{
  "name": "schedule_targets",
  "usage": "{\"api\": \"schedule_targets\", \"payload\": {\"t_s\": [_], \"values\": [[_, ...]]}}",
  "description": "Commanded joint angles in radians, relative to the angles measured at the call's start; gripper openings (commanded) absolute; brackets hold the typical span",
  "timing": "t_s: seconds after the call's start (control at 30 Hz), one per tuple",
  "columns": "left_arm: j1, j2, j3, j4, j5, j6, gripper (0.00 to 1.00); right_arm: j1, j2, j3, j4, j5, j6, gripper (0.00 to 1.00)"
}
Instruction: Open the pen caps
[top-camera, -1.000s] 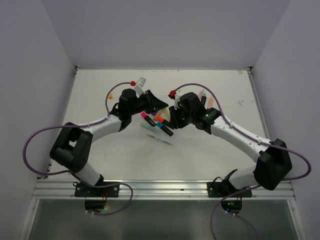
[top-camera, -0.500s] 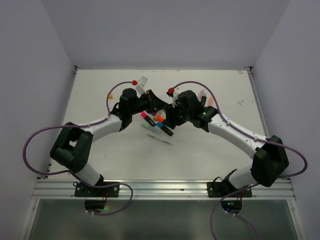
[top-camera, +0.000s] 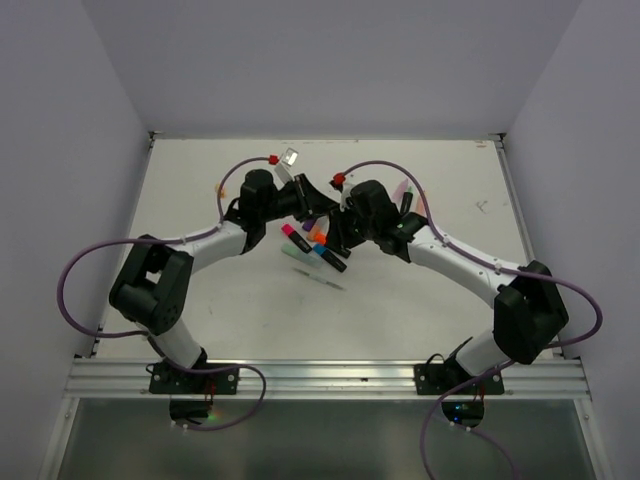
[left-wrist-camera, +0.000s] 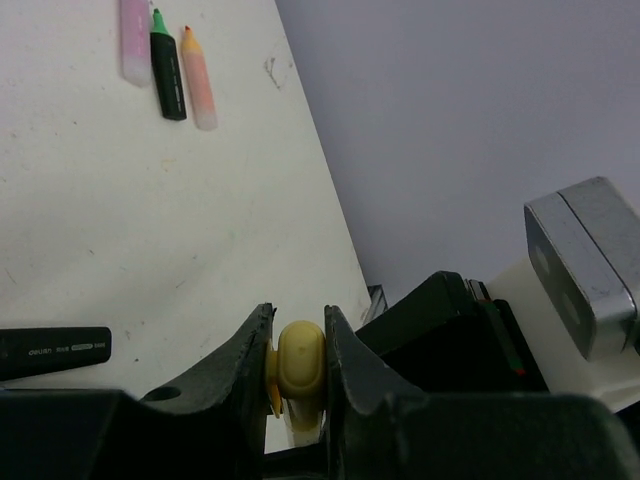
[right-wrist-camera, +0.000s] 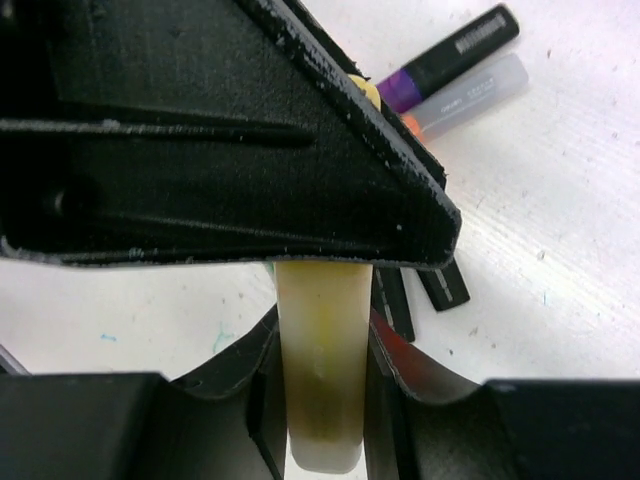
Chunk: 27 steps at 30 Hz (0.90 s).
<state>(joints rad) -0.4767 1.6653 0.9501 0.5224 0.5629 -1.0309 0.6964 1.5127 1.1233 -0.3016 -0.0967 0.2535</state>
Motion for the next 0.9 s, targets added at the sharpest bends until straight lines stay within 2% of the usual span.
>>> {"api": "schedule_targets", "payload": {"t_s": [0.0, 0.13, 0.33, 0.4, 0.47, 0.5, 0.6, 0.7, 0.87], "values": [[0.127, 0.043, 0.13, 0.036, -0.018, -0.035, 0.0, 0.017, -0.023, -0.057, 0.035, -0.021, 0.05, 0.0], [0.262, 0.138, 0.307, 0.036, 0.04, -0.072, 0.0, 0.034, -0.051, -0.134, 0.042, -0.005, 0.073, 0.0], [0.355, 0.178, 0.392, 0.018, 0.055, -0.087, 0.0, 0.035, -0.126, -0.165, 0.006, 0.023, 0.081, 0.0], [0.366, 0.168, 0.391, 0.011, 0.061, -0.075, 0.0, 0.034, -0.14, -0.154, -0.03, 0.095, 0.104, 0.0], [0.375, 0.142, 0.371, -0.051, 0.028, -0.023, 0.0, 0.011, -0.128, -0.106, -0.109, 0.249, 0.11, 0.0], [0.375, 0.111, 0.372, -0.188, -0.003, 0.058, 0.0, -0.02, -0.109, -0.086, -0.14, 0.262, 0.118, 0.0], [0.38, 0.042, 0.291, -0.317, -0.144, 0.146, 0.0, -0.237, -0.098, -0.057, -0.149, 0.23, 0.157, 0.0], [0.408, -0.025, 0.175, -0.309, -0.156, 0.17, 0.0, -0.366, -0.066, -0.013, -0.165, 0.316, 0.162, 0.0], [0.441, -0.113, 0.073, -0.372, -0.239, 0.219, 0.0, -0.48, 0.067, 0.047, -0.176, 0.445, 0.133, 0.0]]}}
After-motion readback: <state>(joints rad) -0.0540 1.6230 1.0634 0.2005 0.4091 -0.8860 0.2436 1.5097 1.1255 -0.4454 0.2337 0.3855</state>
